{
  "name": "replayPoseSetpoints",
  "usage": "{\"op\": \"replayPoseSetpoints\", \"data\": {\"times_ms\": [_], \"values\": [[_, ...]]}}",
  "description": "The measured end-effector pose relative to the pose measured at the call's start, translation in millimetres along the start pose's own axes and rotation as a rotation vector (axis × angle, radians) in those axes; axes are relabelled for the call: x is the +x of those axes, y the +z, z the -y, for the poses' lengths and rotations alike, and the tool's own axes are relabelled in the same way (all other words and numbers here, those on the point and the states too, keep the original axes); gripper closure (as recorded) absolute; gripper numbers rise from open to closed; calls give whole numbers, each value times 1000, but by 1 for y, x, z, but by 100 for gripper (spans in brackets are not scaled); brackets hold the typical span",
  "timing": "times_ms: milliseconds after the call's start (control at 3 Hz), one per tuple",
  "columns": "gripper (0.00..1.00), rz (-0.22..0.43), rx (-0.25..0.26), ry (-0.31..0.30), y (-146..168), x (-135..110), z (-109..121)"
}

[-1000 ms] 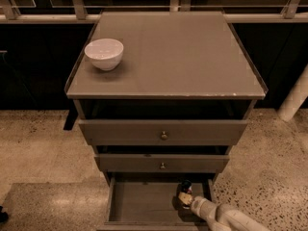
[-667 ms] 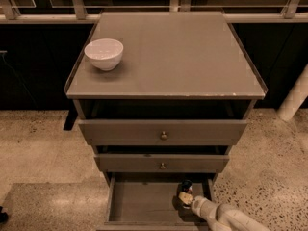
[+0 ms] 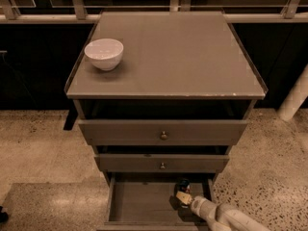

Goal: Place redbull can into bottom drawer

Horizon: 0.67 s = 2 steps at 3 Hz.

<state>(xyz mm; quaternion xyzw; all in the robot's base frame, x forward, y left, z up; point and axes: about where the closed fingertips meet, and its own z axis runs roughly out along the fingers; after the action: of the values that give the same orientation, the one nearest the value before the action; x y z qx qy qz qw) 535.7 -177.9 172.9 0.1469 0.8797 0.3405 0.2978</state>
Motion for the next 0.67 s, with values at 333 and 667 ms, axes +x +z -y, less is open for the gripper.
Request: {"op": "replayPoseSetpoints", "data": {"times_ms": [333,667], "values": [[13,0,0,0,0,0,0],[0,0,0,0,0,0,0]]}}
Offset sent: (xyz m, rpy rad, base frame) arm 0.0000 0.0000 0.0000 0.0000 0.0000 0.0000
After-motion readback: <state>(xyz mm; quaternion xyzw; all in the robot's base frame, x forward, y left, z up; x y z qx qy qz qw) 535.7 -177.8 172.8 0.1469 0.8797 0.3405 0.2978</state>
